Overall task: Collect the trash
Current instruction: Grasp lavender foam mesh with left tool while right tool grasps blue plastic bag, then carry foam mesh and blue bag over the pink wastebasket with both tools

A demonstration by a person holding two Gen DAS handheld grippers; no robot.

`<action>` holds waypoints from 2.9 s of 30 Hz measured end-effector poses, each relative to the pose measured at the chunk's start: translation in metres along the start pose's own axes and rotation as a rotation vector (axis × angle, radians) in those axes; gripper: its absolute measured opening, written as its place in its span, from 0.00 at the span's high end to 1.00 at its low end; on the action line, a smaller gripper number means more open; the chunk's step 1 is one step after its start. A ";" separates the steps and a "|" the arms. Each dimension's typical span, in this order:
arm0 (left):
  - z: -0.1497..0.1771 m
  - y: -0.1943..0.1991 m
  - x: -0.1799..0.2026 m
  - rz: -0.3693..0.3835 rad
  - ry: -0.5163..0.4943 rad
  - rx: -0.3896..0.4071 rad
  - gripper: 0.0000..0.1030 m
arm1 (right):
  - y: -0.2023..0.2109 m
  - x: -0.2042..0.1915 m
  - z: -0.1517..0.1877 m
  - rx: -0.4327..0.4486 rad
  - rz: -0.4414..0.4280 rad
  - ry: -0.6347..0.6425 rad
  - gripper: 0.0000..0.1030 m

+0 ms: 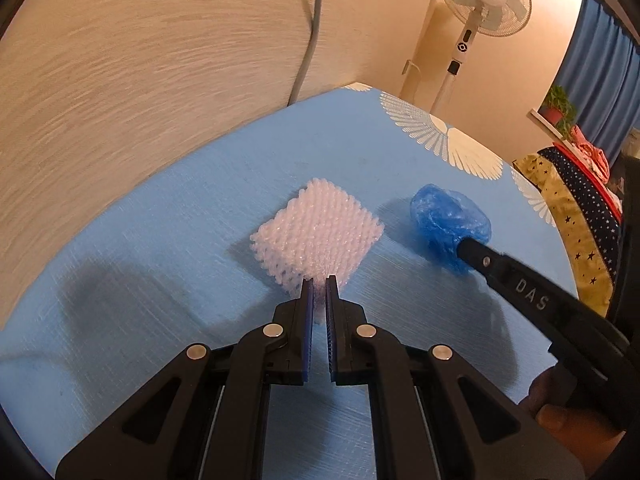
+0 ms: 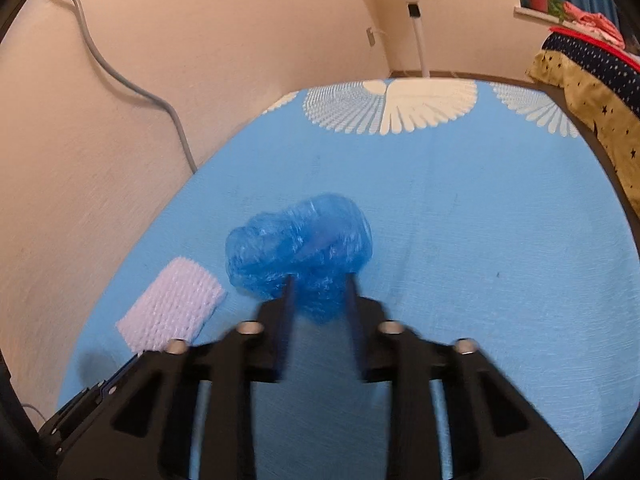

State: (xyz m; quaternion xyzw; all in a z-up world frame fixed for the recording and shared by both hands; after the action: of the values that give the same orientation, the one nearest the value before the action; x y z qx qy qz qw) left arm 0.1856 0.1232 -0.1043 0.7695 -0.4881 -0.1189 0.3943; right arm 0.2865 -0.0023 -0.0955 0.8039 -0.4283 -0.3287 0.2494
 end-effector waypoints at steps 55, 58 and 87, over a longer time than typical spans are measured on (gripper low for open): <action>0.076 0.173 0.136 0.399 -0.422 0.148 0.94 | 0.334 0.086 0.125 0.386 0.385 -0.190 0.99; 0.079 0.174 0.140 0.410 -0.433 0.145 0.94 | 0.336 0.092 0.127 0.392 0.405 -0.203 0.99; 0.146 0.152 0.237 0.650 -0.584 0.041 0.95 | 0.335 0.171 0.147 0.380 0.679 -0.367 0.99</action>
State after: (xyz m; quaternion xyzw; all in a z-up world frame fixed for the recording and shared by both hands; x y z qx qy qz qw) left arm 0.1205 -0.1812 -0.0428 0.5176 -0.7982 -0.1915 0.2413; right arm 0.0727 -0.3358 -0.0178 0.5772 -0.7588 -0.2806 0.1106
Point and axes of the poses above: each gripper's, at about its wrist camera, not at the fingertips, and y roughly against the way its jaws point, x to its right, z to its underside, the point moved 4 cm from there along -y, roughly the way its jaws point, and after that the axes turned 3 degrees about -z, right-handed, at the moved point
